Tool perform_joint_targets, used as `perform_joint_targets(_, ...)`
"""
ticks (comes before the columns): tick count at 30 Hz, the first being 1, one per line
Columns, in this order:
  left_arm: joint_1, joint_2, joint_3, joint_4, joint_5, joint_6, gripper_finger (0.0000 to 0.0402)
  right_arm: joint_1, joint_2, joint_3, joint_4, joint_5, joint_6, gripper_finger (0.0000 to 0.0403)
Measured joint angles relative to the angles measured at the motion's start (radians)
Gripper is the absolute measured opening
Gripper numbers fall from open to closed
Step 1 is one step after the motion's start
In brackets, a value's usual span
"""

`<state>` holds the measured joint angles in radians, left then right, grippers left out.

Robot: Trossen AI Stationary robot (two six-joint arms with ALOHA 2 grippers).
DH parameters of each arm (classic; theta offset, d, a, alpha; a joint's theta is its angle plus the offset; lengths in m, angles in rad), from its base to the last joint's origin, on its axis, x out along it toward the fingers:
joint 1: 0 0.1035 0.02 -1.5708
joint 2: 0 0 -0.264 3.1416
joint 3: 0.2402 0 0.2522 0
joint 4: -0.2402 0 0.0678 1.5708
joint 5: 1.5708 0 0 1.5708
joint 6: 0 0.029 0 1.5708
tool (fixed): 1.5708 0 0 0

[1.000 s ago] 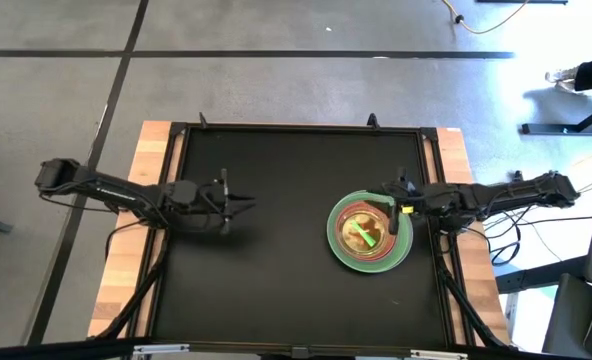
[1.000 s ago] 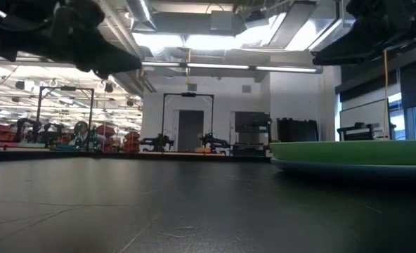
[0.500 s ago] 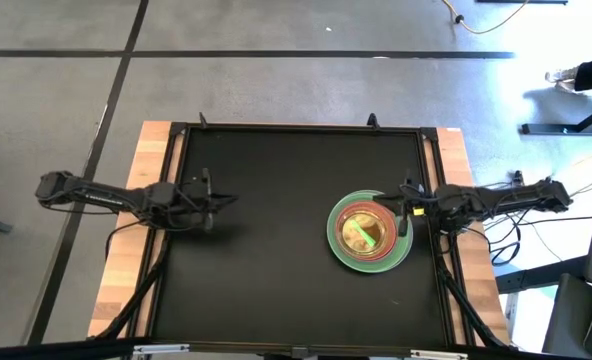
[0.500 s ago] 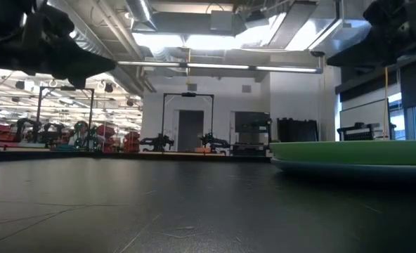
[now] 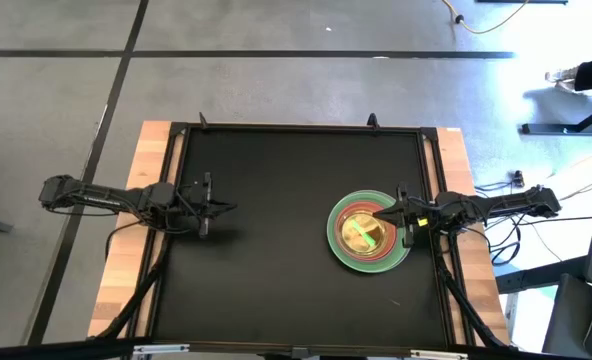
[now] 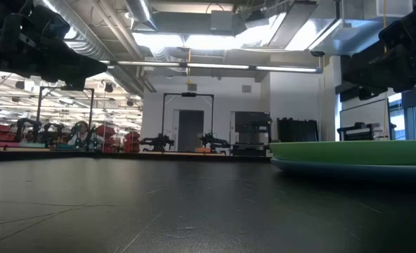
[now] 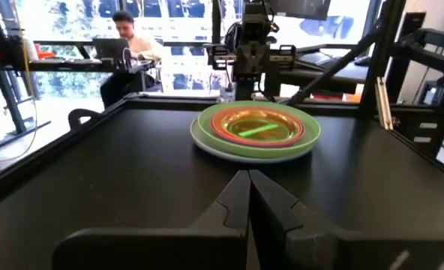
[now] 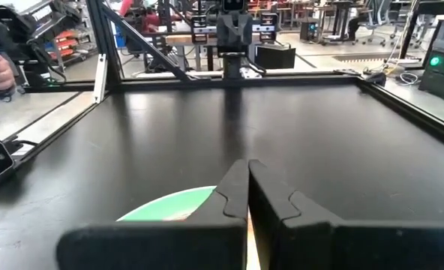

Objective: Stack plastic plates
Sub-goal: Return to Home Position

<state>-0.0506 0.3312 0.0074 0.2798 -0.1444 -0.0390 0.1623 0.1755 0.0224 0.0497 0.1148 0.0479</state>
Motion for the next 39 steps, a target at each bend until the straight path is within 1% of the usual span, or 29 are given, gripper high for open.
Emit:
perform_joint_targets(5, 0.025, -0.094, 0.0, -0.081, 0.012, -0.011, 0.0002, 0.0, -0.031, -0.007, -0.014, 0.007, -0.001, 0.0002)
perform_joint_targets(11, 0.034, -0.286, 0.0, -0.248, 0.013, -0.033, 0.0002, 0.0, -0.083, -0.007, -0.025, 0.044, -0.027, 0.0002)
perform_joint_targets(13, 0.033, -0.332, 0.0, -0.245, 0.036, -0.032, 0.0002, 0.0, -0.093, -0.007, -0.025, 0.048, -0.028, 0.0002)
perform_joint_targets(15, 0.032, -0.329, 0.001, -0.246, 0.043, -0.03, 0.0002, 0.0, -0.093, -0.007, -0.026, 0.05, -0.027, 0.0003)
perform_joint_targets(18, 0.035, -0.325, 0.0, -0.248, 0.005, -0.034, 0.0002, 0.001, -0.083, -0.007, -0.026, 0.05, 0.008, 0.0003)
perform_joint_targets(20, 0.036, -0.31, 0.0, -0.249, 0.001, -0.031, 0.0002, 0.001, -0.074, -0.007, -0.027, 0.05, 0.032, 0.0003)
perform_joint_targets(39, 0.036, -0.312, 0.0, -0.245, -0.003, -0.03, 0.0002, 0.001, -0.068, -0.007, -0.028, 0.049, 0.032, 0.0003)
